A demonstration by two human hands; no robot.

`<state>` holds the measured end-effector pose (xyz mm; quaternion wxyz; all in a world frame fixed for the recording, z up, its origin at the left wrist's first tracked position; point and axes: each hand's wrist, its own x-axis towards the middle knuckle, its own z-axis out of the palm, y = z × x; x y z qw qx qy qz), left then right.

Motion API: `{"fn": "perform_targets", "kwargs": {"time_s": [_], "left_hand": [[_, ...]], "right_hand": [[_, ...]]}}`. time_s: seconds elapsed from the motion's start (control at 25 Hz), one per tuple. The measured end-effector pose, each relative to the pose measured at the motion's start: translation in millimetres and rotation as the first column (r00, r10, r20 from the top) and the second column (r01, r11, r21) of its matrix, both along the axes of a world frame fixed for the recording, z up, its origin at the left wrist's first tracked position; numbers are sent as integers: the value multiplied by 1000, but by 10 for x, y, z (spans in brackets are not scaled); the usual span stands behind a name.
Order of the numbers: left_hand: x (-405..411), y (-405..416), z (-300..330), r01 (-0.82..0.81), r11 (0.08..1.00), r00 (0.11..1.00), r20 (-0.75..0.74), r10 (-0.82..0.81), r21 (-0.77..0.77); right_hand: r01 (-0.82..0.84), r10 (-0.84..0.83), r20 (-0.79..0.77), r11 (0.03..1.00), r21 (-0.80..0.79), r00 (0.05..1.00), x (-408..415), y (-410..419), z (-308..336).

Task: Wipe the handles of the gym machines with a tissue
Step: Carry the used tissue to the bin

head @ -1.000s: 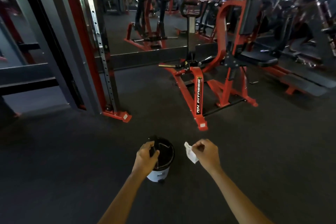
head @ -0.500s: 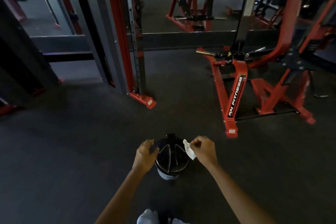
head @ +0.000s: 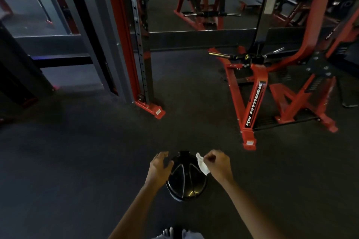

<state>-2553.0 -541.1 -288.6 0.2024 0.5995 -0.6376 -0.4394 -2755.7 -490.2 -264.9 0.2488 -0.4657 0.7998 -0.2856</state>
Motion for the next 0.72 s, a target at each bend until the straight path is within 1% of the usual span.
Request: {"fn": "perform_targets", "kwargs": {"time_s": [0.12,0.44,0.72], "left_hand": [[-1,-113,-22,2,1000,1000,-13,-2,12],[23,-348,-18,-5,999,1000,-4,5,-41],[-105,-445,-113,-3,1000,1000,6,4,-27]], "right_hand": [[-11,11,24,1000,-9,1000,17,-109,2],[-28,27,41,999,23,999,-23,-401,22],[-35,35,9,999,35,999,-118,-501,-80]]}}
